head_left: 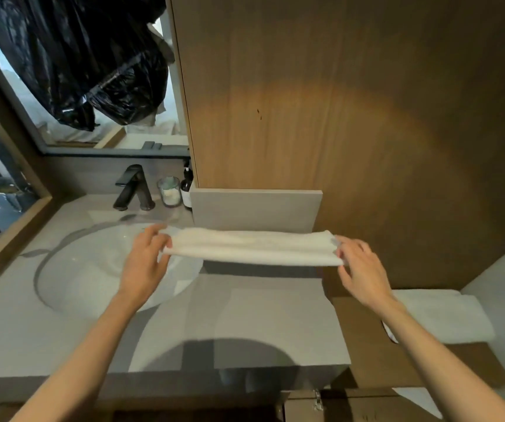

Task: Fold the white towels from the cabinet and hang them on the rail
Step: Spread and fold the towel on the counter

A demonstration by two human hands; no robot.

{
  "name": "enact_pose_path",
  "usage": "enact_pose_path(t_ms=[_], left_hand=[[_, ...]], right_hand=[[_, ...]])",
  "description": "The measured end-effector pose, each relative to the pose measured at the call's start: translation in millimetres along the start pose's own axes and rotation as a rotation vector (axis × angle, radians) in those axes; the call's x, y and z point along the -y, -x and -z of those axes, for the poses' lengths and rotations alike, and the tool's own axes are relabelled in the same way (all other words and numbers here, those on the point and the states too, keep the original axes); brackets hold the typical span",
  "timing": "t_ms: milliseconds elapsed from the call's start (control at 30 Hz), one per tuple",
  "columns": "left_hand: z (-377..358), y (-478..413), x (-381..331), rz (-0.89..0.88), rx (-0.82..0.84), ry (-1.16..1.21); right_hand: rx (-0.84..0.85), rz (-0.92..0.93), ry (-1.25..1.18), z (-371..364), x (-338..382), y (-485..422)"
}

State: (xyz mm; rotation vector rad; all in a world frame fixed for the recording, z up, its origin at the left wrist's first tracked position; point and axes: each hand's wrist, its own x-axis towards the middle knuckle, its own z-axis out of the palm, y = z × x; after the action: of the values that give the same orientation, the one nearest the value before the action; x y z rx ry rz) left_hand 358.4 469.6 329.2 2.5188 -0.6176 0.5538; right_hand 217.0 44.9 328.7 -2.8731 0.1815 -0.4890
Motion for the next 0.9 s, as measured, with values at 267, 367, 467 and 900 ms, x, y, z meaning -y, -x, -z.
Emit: enact_pose_path(t_ms=[267, 367, 467, 900], left_hand=[[-48, 108, 15, 0.223, 0.525, 0.065], [-50, 100, 14, 0.525, 0.394, 0.217], [-53, 87, 4, 0.767, 0.354, 0.324], [-81, 69, 10, 0.933, 0.351, 0.35]], right_hand=[[0.552, -0.144, -0.189, -67, -13, 81], [0.441, -0.291, -0.382, -67, -11, 75], [0.209, -0.5, -0.548, -62, 2, 66], [0.228, -0.844, -0.6, -72, 13, 49]])
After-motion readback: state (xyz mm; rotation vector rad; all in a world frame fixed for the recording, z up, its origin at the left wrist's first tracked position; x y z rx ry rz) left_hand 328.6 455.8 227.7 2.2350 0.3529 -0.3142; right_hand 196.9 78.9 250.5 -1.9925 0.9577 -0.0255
